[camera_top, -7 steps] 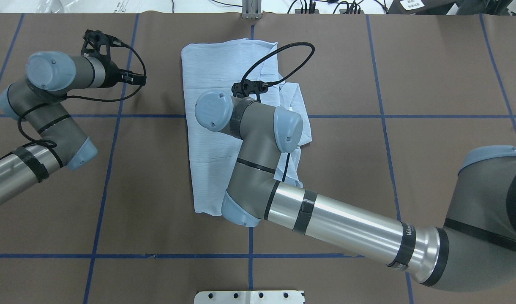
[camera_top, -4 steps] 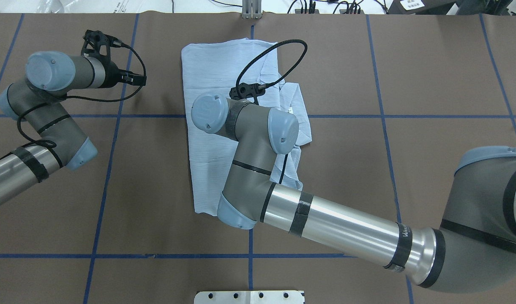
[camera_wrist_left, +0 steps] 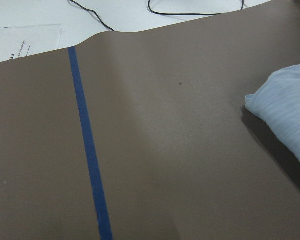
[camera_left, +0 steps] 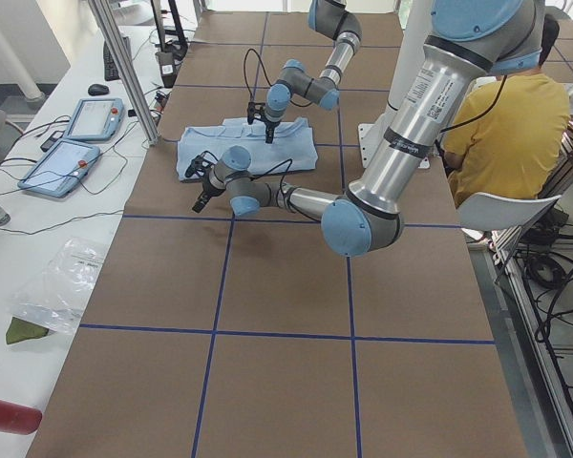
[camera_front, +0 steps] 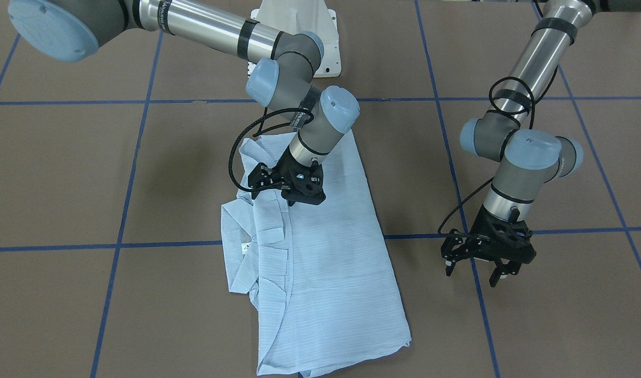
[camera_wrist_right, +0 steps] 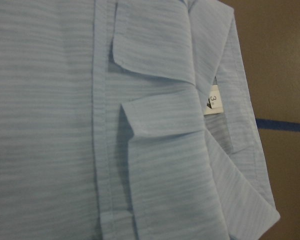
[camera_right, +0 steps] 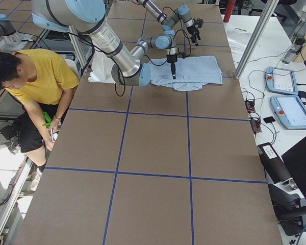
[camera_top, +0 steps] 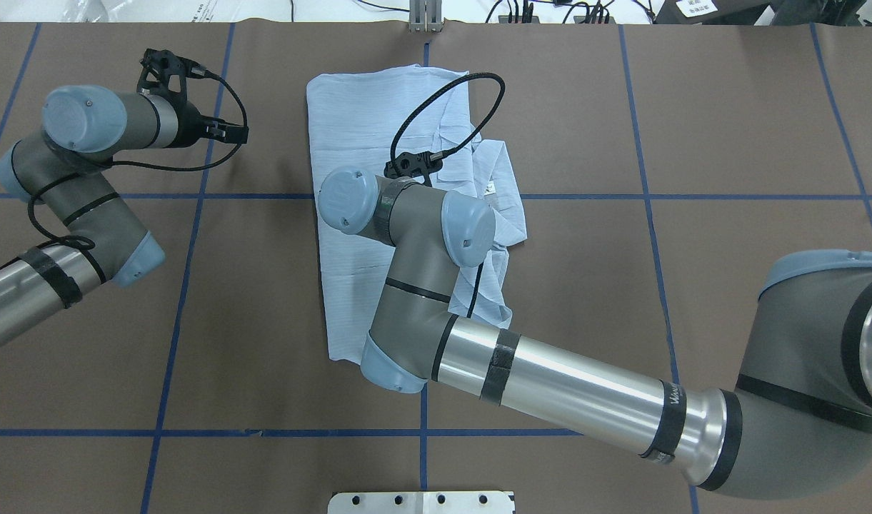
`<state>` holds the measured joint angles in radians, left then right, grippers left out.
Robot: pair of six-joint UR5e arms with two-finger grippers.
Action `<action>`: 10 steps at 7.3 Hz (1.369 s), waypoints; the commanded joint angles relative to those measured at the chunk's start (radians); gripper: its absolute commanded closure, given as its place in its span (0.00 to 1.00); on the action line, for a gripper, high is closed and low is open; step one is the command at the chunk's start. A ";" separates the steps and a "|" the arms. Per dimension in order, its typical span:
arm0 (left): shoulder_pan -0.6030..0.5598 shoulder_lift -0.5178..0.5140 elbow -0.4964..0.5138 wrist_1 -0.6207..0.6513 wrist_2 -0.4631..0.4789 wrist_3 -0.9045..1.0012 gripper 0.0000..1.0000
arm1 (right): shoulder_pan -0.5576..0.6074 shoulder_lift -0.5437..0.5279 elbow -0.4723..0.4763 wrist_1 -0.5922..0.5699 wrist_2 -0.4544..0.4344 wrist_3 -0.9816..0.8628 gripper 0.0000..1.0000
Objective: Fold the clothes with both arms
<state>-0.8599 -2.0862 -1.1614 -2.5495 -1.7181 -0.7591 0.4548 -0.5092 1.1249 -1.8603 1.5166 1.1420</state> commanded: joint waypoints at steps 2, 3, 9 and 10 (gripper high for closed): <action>0.001 0.000 0.000 0.000 0.000 -0.008 0.00 | 0.011 0.001 0.010 -0.053 0.001 -0.071 0.00; 0.001 0.000 0.000 0.000 0.000 -0.019 0.00 | 0.021 0.001 0.025 -0.077 0.002 -0.105 0.00; 0.002 -0.002 -0.007 0.000 -0.002 -0.019 0.00 | 0.103 -0.221 0.257 -0.111 0.004 -0.258 0.00; 0.002 -0.002 -0.008 0.000 -0.002 -0.020 0.00 | 0.137 -0.333 0.386 -0.134 0.004 -0.324 0.00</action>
<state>-0.8576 -2.0878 -1.1673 -2.5495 -1.7194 -0.7784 0.5520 -0.7081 1.3591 -1.9734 1.5199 0.8981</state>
